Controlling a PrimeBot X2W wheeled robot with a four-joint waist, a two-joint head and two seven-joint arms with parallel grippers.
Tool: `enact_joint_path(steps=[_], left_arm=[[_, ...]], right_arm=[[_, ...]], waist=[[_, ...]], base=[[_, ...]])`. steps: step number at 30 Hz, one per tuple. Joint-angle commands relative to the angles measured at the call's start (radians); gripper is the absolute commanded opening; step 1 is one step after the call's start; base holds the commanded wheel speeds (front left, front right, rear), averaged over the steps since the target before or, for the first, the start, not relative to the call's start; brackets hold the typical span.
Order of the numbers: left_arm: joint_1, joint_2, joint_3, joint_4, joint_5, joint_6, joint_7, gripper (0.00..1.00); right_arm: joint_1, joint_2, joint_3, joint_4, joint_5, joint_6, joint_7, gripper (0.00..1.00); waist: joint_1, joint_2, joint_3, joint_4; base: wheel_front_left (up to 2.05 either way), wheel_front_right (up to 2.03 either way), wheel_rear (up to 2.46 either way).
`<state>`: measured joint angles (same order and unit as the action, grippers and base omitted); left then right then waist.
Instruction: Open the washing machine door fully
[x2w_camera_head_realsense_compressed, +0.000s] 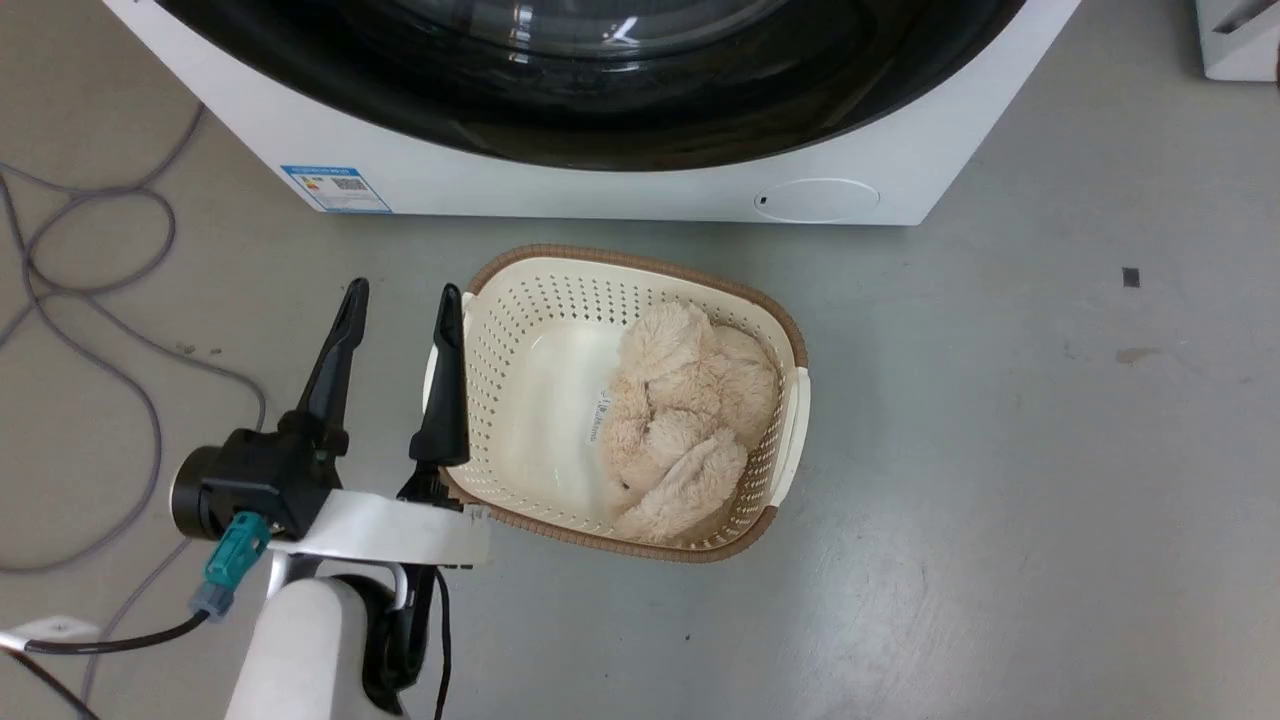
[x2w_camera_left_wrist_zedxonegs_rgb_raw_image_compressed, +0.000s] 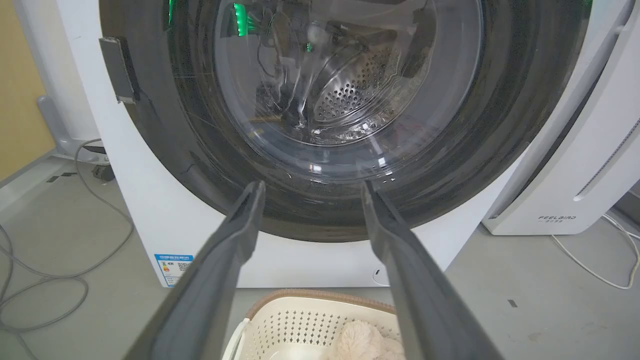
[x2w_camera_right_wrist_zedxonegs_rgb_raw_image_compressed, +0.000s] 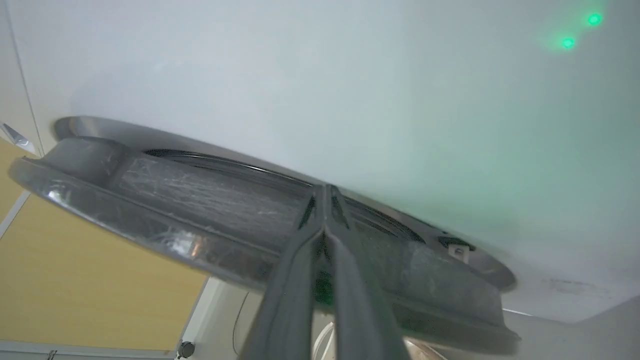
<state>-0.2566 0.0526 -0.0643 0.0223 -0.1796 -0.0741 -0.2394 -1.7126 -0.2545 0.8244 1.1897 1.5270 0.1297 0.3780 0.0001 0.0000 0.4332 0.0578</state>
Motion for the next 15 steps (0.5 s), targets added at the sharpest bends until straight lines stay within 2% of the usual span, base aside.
enact_joint_path(steps=[1, 7, 15], left_arm=[[-0.025, -0.001, -0.004, 0.001, -0.007, -0.006, -0.010, 1.00], [-0.039, -0.002, -0.009, 0.010, -0.018, -0.011, -0.022, 1.00], [-0.029, -0.002, -0.019, 0.016, -0.019, -0.004, -0.022, 1.00]], right_arm=[[-0.045, 0.004, 0.021, 0.028, 0.036, 0.001, 0.015, 0.00], [-0.105, -0.002, 0.069, 0.070, 0.118, 0.001, 0.106, 0.00], [-0.039, -0.024, 0.073, 0.015, 0.129, 0.001, 0.187, 0.00]], waist=[[-0.0001, 0.0000, 0.006, 0.002], [-0.0001, 0.0000, 0.019, 0.004], [-0.0001, 0.0000, -0.008, -0.004]], base=[[0.00, 0.00, 0.00], [0.00, 0.00, 0.00], [0.00, 0.00, 0.00]])
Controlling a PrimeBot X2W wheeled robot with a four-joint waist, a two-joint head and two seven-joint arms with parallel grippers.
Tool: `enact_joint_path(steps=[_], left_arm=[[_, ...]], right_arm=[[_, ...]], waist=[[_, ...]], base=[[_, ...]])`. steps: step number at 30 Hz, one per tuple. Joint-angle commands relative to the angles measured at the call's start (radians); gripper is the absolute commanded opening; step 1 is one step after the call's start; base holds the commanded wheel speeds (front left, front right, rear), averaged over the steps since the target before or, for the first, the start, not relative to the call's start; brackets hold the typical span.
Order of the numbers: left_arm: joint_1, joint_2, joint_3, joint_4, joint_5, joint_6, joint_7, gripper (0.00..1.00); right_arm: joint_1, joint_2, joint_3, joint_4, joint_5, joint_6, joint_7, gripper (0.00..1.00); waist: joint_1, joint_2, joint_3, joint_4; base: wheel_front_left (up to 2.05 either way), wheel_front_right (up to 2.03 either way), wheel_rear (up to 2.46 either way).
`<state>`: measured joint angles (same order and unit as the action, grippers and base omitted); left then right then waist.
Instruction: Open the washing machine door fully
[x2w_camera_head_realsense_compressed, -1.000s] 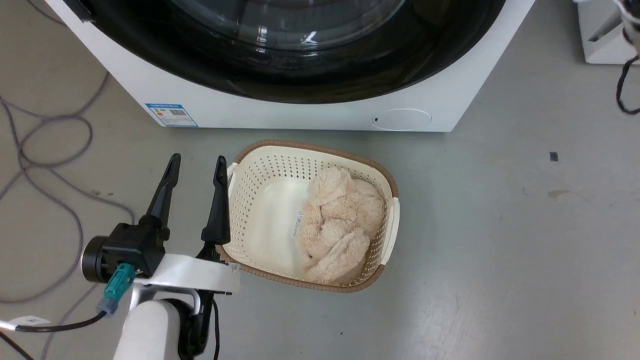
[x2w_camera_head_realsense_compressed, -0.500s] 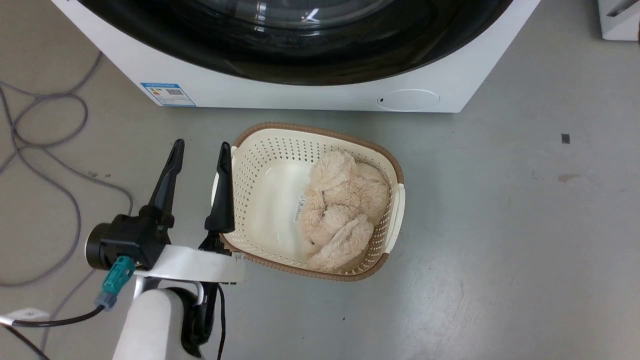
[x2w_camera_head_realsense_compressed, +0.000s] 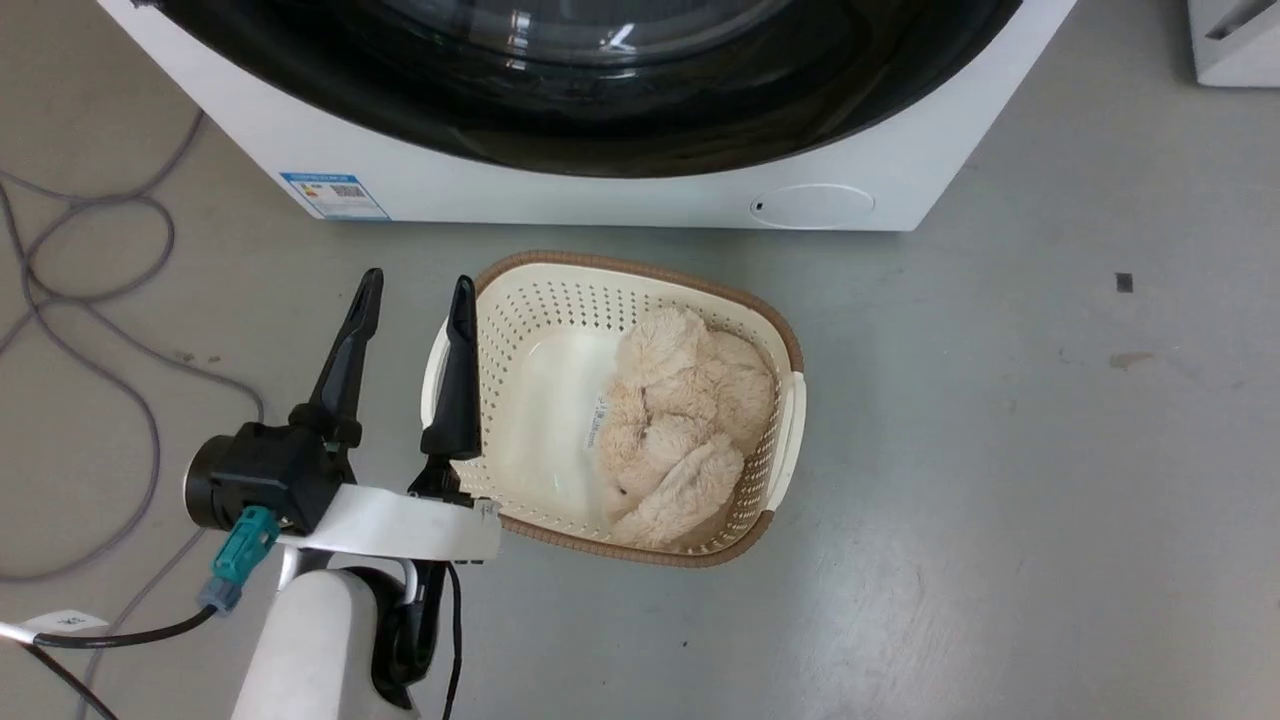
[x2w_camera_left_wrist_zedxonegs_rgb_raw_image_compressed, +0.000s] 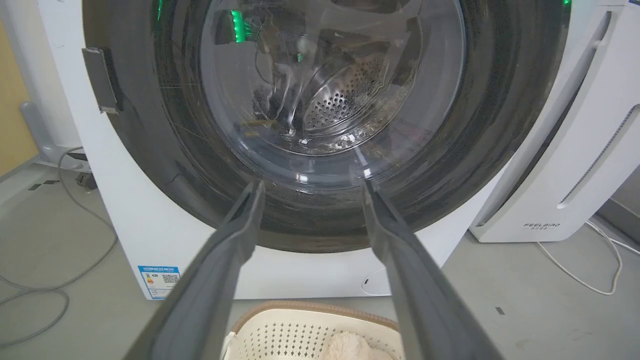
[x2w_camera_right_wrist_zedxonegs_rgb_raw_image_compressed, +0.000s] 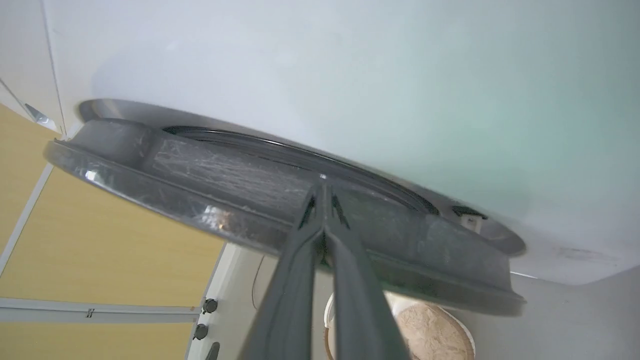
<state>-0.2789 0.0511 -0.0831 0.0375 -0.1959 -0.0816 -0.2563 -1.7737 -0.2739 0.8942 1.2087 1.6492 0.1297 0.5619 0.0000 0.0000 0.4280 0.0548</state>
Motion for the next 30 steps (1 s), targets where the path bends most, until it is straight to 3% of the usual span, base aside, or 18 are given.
enact_joint_path(steps=[1, 17, 30], left_arm=[[-0.005, -0.001, -0.001, 0.001, -0.004, 0.005, -0.005, 1.00], [0.005, -0.001, -0.012, 0.017, -0.007, 0.010, -0.005, 1.00], [0.058, -0.001, -0.028, 0.072, 0.012, 0.016, -0.005, 1.00]], right_arm=[[0.032, -0.007, 0.002, -0.012, 0.011, 0.001, 0.016, 0.00], [0.152, -0.050, -0.005, -0.134, 0.052, 0.001, 0.127, 0.00], [0.372, -0.085, -0.003, -0.270, 0.117, 0.001, 0.198, 0.00]], waist=[[0.0000, 0.0000, -0.006, -0.002], [0.0000, 0.0000, -0.027, -0.006], [0.0000, 0.0000, -0.159, 0.007]], base=[[0.00, 0.00, 0.00], [0.00, 0.00, 0.00], [0.00, 0.00, 0.00]])
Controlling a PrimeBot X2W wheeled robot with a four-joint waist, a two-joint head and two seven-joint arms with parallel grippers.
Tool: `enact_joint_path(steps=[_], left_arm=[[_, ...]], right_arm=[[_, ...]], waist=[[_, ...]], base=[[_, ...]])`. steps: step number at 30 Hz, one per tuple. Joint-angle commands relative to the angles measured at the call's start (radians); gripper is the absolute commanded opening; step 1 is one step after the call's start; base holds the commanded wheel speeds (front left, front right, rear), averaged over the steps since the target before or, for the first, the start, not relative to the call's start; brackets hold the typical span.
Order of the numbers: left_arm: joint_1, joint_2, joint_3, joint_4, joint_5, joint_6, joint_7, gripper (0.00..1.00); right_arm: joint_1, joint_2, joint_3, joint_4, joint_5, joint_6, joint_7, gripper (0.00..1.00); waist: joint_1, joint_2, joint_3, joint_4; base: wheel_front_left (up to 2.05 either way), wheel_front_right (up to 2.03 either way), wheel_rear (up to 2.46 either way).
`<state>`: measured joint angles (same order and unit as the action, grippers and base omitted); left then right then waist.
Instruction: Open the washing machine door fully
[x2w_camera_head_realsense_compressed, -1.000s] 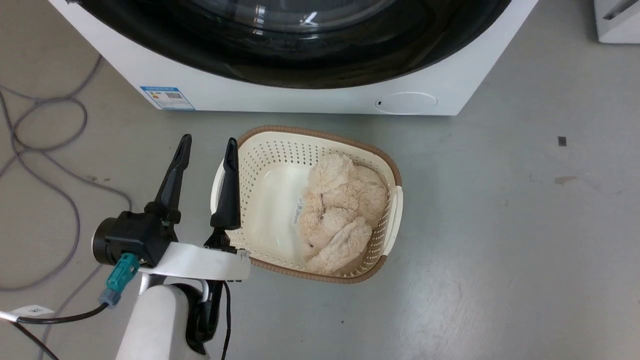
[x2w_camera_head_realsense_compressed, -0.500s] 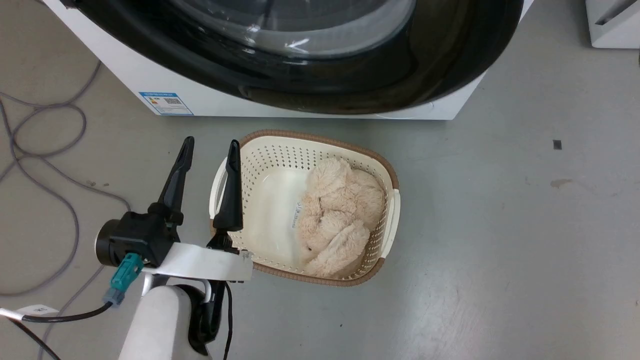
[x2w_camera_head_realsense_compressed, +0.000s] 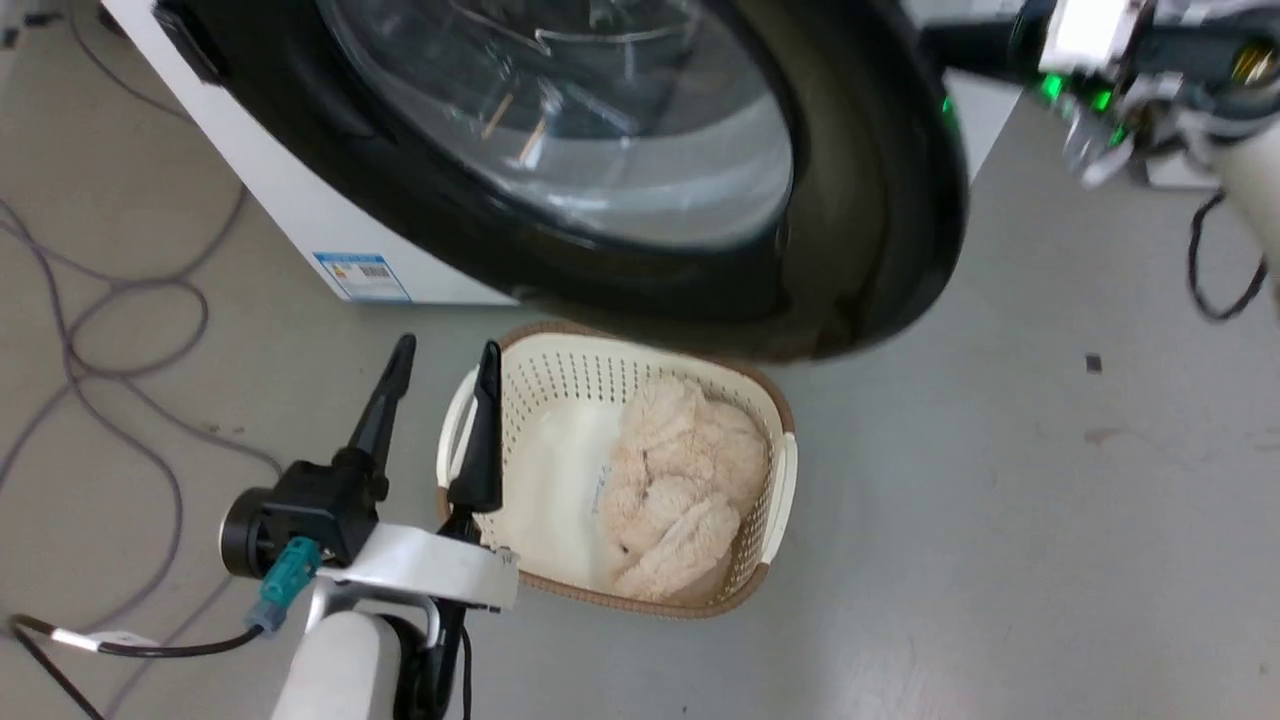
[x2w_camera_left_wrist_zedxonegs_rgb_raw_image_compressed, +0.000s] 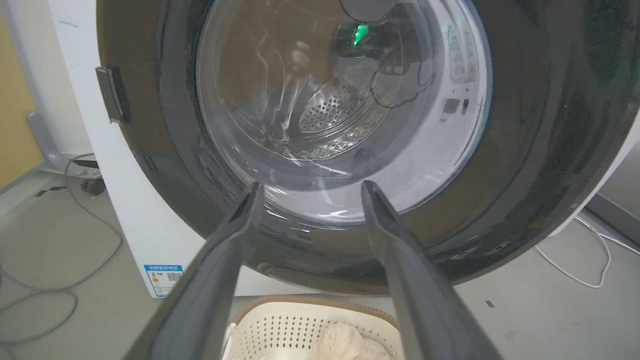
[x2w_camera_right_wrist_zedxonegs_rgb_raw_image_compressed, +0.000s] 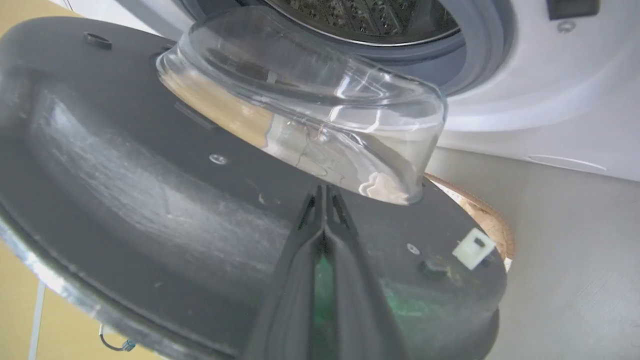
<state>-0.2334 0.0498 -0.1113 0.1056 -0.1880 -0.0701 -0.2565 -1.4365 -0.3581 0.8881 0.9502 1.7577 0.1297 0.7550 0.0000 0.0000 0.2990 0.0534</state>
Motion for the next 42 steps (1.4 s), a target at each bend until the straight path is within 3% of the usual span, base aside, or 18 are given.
enact_joint_path(steps=[1, 10, 21, 34, 35, 36, 38, 42], left_arm=[[0.019, 0.001, -0.001, 0.009, 0.007, 0.005, -0.005, 1.00], [0.086, 0.003, -0.006, 0.054, 0.031, 0.009, -0.005, 1.00], [0.141, 0.026, -0.027, 0.084, 0.049, 0.007, -0.005, 1.00], [0.160, 0.032, -0.044, 0.094, 0.046, 0.018, -0.005, 1.00], [0.161, 0.032, -0.045, 0.095, 0.045, 0.019, -0.005, 1.00], [0.163, 0.033, -0.046, 0.096, 0.045, 0.020, -0.005, 1.00], [0.167, 0.033, -0.047, 0.097, 0.043, 0.023, -0.005, 1.00], [0.175, 0.035, -0.048, 0.103, 0.039, 0.026, -0.005, 1.00]], right_arm=[[0.058, -0.003, 0.003, -0.026, 0.016, 0.001, 0.009, 0.00], [0.280, -0.012, 0.011, -0.193, 0.080, 0.001, -0.007, 0.00], [0.458, 0.017, 0.061, -0.390, 0.136, 0.001, -0.083, 0.00], [0.565, 0.046, 0.091, -0.485, 0.181, 0.001, -0.198, 0.00], [0.577, 0.047, 0.078, -0.485, 0.183, 0.001, -0.232, 0.05], [0.592, 0.048, 0.060, -0.488, 0.187, 0.001, -0.270, 0.32], [0.630, 0.047, 0.025, -0.502, 0.179, 0.001, -0.357, 1.00], [0.753, 0.039, -0.054, -0.552, 0.180, 0.001, -0.519, 1.00]], waist=[[0.0000, 0.0000, -0.043, 0.011], [0.0000, 0.0000, -0.160, 0.045], [0.0000, 0.0000, -0.214, 0.062], [0.0000, 0.0000, -0.239, 0.053], [0.0000, 0.0000, -0.241, 0.052], [0.0000, 0.0000, -0.243, 0.050], [0.0000, 0.0000, -0.248, 0.045], [0.0000, 0.0000, -0.262, 0.037]], base=[[0.00, 0.00, 0.00], [0.00, 0.00, 0.00], [0.00, 0.00, 0.00], [0.00, 0.00, 0.00], [0.00, 0.00, 0.00], [0.00, 0.00, 0.00], [0.00, 0.00, 0.00], [0.00, 0.00, 0.00]])
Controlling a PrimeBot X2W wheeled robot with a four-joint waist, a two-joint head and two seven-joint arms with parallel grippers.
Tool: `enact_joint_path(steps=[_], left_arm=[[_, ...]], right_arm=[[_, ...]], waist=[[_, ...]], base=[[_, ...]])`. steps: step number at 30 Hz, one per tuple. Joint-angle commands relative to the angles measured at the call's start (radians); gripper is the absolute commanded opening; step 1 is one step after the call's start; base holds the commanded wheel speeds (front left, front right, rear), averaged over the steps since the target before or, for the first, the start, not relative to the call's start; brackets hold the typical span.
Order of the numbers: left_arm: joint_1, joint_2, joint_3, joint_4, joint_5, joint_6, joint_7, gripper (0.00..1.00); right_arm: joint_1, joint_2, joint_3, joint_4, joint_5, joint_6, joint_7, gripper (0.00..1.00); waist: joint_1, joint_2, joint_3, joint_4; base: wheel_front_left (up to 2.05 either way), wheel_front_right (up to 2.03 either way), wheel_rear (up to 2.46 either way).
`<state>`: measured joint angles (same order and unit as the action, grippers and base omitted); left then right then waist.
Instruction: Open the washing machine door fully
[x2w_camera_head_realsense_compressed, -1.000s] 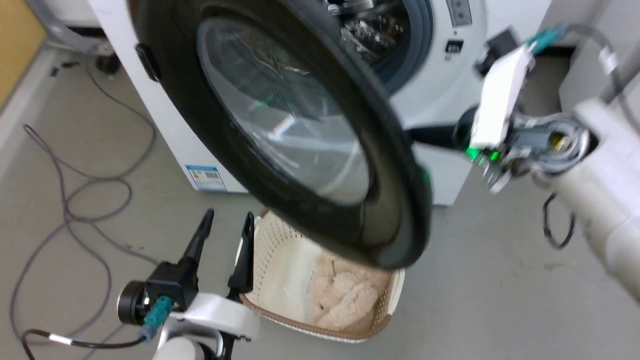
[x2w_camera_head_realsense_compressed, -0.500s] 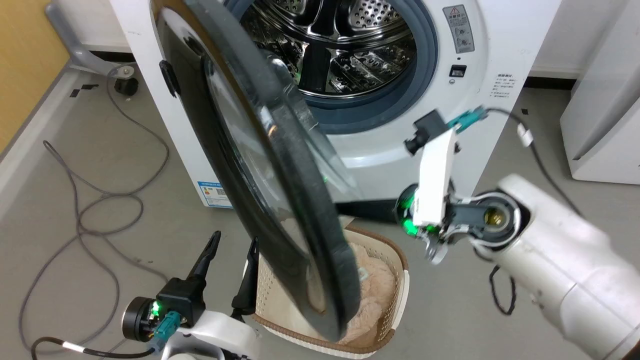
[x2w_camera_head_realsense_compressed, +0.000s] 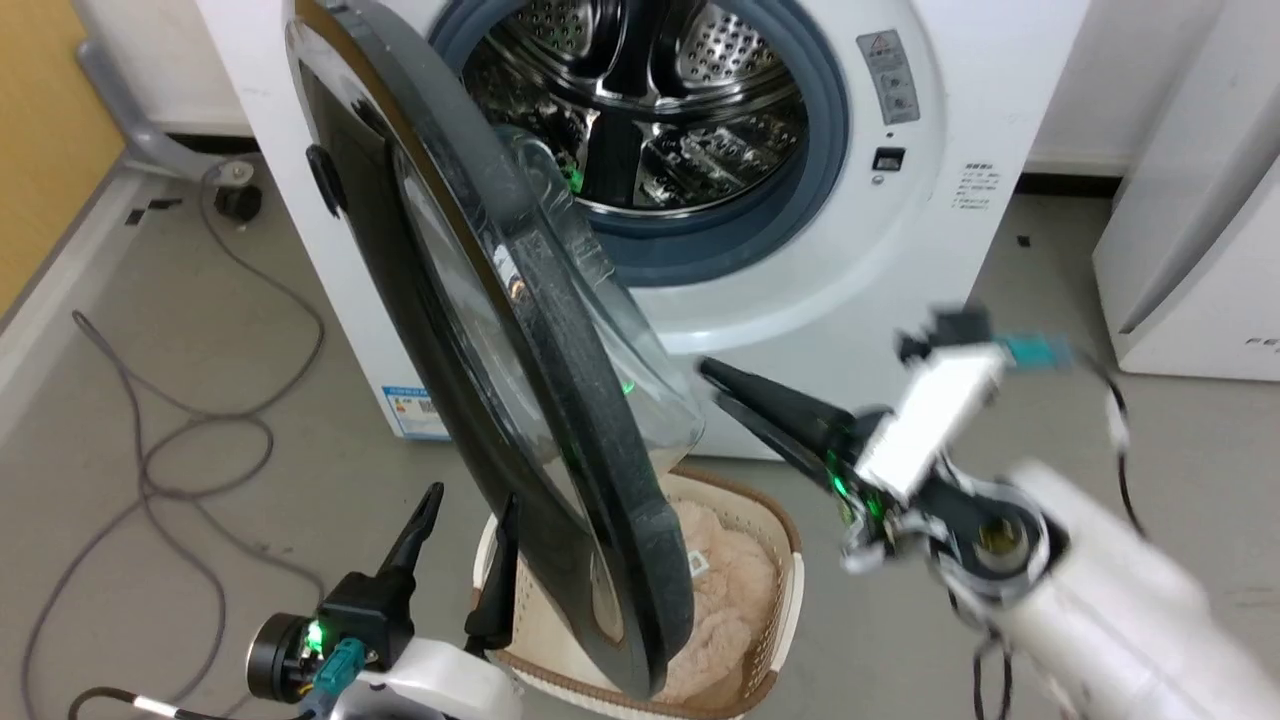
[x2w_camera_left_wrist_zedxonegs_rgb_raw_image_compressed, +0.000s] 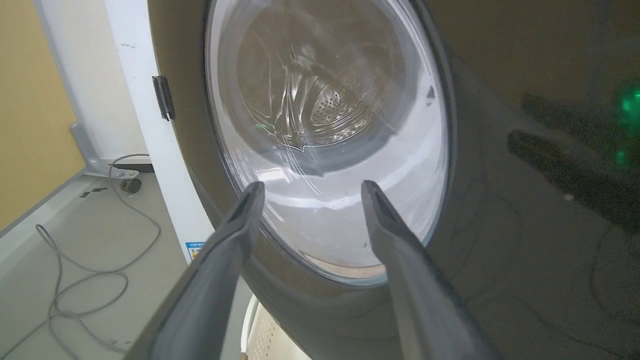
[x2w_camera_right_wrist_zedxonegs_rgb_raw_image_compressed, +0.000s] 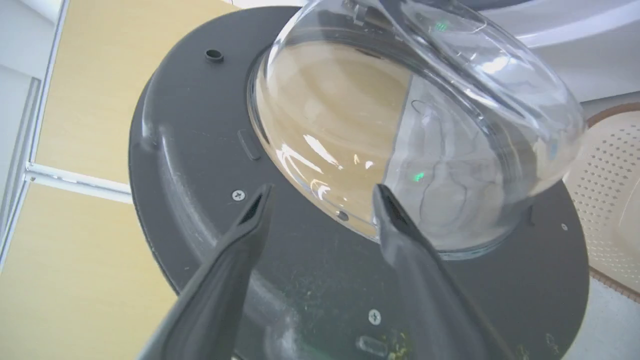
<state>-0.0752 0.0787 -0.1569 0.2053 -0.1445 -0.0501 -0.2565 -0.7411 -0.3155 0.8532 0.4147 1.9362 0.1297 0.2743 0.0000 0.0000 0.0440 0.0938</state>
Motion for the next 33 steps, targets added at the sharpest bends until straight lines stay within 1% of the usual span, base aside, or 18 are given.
enact_joint_path(steps=[1, 7, 11, 13, 15, 16, 18, 20, 23, 24, 27, 29, 31, 32, 33], left_arm=[[0.019, 0.007, -0.003, 0.005, -0.005, 0.007, -0.005, 1.00], [0.030, 0.013, -0.003, 0.014, -0.010, 0.015, -0.005, 1.00], [0.037, 0.015, -0.004, 0.020, -0.012, 0.020, -0.005, 1.00], [0.040, 0.016, -0.004, 0.024, -0.015, 0.022, -0.005, 1.00], [0.042, 0.017, -0.006, 0.029, -0.016, 0.023, -0.005, 1.00], [0.042, 0.017, -0.006, 0.029, -0.016, 0.023, -0.005, 1.00], [0.044, 0.017, -0.005, 0.032, -0.019, 0.026, -0.005, 1.00], [0.047, 0.018, -0.003, 0.034, -0.021, 0.030, -0.005, 1.00], [0.049, 0.018, -0.001, 0.033, -0.025, 0.034, -0.005, 1.00], [0.049, 0.019, 0.000, 0.033, -0.027, 0.036, -0.005, 1.00], [0.046, 0.021, 0.001, 0.032, -0.030, 0.039, -0.005, 1.00], [0.044, 0.022, 0.002, 0.031, -0.031, 0.041, -0.005, 1.00], [0.042, 0.023, 0.002, 0.030, -0.032, 0.043, -0.005, 1.00], [0.042, 0.023, 0.002, 0.030, -0.032, 0.043, -0.005, 1.00], [0.040, 0.024, 0.003, 0.031, -0.033, 0.044, -0.005, 1.00]], right_arm=[[0.093, -0.008, -0.041, -0.030, 0.002, 0.001, -0.078, 1.00], [0.314, -0.032, -0.167, -0.101, -0.014, 0.001, -0.329, 1.00], [0.438, -0.055, -0.229, -0.114, -0.065, 0.001, -0.489, 1.00], [0.485, -0.061, -0.251, -0.094, -0.109, 0.001, -0.522, 1.00], [0.523, -0.060, -0.293, -0.067, -0.160, 0.001, -0.534, 1.00], [0.523, -0.060, -0.293, -0.067, -0.160, 0.001, -0.534, 1.00], [0.557, -0.040, -0.399, -0.025, -0.245, 0.001, -0.535, 1.00], [0.591, -0.005, -0.516, 0.005, -0.366, 0.001, -0.536, 1.00], [0.631, 0.055, -0.679, 0.015, -0.607, 0.001, -0.536, 1.00], [0.655, 0.097, -0.778, -0.008, -0.796, 0.001, -0.536, 1.00], [0.687, 0.167, -0.919, -0.090, -1.134, 0.001, -0.536, 1.00], [0.711, 0.216, -0.992, -0.171, -1.347, 0.001, -0.536, 1.00], [0.739, 0.246, -1.034, -0.252, -1.536, 0.001, -0.536, 1.00], [0.739, 0.246, -1.034, -0.252, -1.536, 0.001, -0.536, 1.00], [0.753, 0.255, -1.043, -0.288, -1.613, 0.001, -0.536, 1.00]], waist=[[0.0000, 0.0000, -0.011, -0.006], [0.0000, 0.0000, -0.030, -0.025], [0.0000, 0.0000, -0.037, -0.038], [0.0000, 0.0000, -0.040, -0.046], [0.0000, 0.0000, -0.041, -0.054], [0.0000, 0.0000, -0.041, -0.054], [0.0000, 0.0000, -0.044, -0.064], [0.0000, 0.0000, -0.046, -0.073], [0.0000, 0.0000, -0.047, -0.082], [0.0000, 0.0000, -0.047, -0.086], [0.0000, 0.0000, -0.044, -0.090], [0.0000, 0.0000, -0.042, -0.090], [0.0000, 0.0000, -0.040, -0.090], [0.0000, 0.0000, -0.040, -0.090], [0.0000, 0.0000, -0.039, -0.090]], base=[[0.00, 0.00, 0.00], [0.00, 0.00, 0.00], [0.00, 0.00, 0.00], [0.00, 0.00, 0.00], [0.00, 0.00, 0.00], [0.00, 0.00, 0.00], [0.00, 0.00, 0.00], [0.00, 0.00, 0.00], [0.00, 0.00, 0.00], [0.00, 0.00, 0.00], [0.00, 0.00, 0.00], [0.00, 0.00, 0.00], [0.00, 0.00, 0.00], [0.00, 0.00, 0.00], [0.00, 0.00, 0.00]])
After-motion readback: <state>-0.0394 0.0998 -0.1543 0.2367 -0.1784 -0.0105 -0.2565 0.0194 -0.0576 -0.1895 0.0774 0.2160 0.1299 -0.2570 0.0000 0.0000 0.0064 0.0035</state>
